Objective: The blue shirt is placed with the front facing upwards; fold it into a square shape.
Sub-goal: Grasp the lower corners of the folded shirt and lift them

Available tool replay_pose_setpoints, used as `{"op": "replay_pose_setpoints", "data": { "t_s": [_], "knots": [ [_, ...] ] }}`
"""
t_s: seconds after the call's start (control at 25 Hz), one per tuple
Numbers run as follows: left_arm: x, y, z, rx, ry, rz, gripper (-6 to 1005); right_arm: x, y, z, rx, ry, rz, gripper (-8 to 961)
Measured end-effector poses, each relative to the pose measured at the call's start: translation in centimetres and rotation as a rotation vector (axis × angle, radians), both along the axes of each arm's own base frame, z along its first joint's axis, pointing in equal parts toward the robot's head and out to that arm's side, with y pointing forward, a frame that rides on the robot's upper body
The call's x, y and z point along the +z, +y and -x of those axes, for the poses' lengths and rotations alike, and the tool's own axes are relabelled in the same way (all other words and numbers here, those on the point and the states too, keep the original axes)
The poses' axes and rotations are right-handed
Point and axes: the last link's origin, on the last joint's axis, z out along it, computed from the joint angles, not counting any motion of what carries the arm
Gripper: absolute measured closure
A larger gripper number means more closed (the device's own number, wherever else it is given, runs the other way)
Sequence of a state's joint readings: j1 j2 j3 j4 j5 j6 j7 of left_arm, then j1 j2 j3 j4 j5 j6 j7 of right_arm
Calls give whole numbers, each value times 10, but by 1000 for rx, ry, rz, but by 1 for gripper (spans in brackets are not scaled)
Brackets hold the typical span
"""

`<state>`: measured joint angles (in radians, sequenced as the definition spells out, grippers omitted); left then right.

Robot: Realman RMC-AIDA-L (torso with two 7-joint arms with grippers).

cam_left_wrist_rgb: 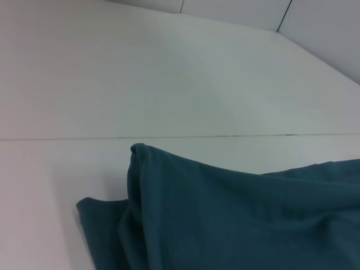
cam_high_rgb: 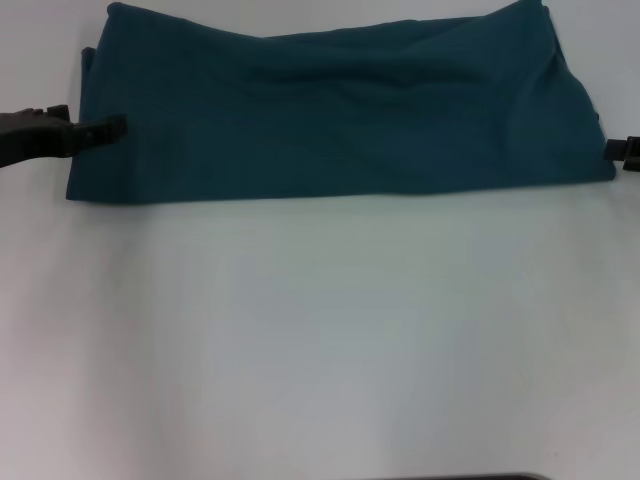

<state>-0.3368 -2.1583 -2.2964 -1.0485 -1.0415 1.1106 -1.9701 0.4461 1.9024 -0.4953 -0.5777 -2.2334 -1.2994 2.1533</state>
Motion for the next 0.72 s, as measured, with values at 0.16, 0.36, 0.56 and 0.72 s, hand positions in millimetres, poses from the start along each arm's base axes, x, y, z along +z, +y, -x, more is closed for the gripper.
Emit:
{"op": "replay_pose_setpoints", "data": {
  "t_s": [0.16,0.36,0.56,0.72],
  "knots": [
    [0,0,0,1,-1,0,152,-5,1,-2,-7,-18,-8,451],
    [0,0,0,1,-3,1,157,-11,4,-1,-4,-26,-14,452],
    [0,0,-1,0,-3,2,162,-16,6,2,6,-26,-13,453],
    [0,0,-1,0,-3,2,165,-17,7,3,6,-29,-16,452]
  ]
}}
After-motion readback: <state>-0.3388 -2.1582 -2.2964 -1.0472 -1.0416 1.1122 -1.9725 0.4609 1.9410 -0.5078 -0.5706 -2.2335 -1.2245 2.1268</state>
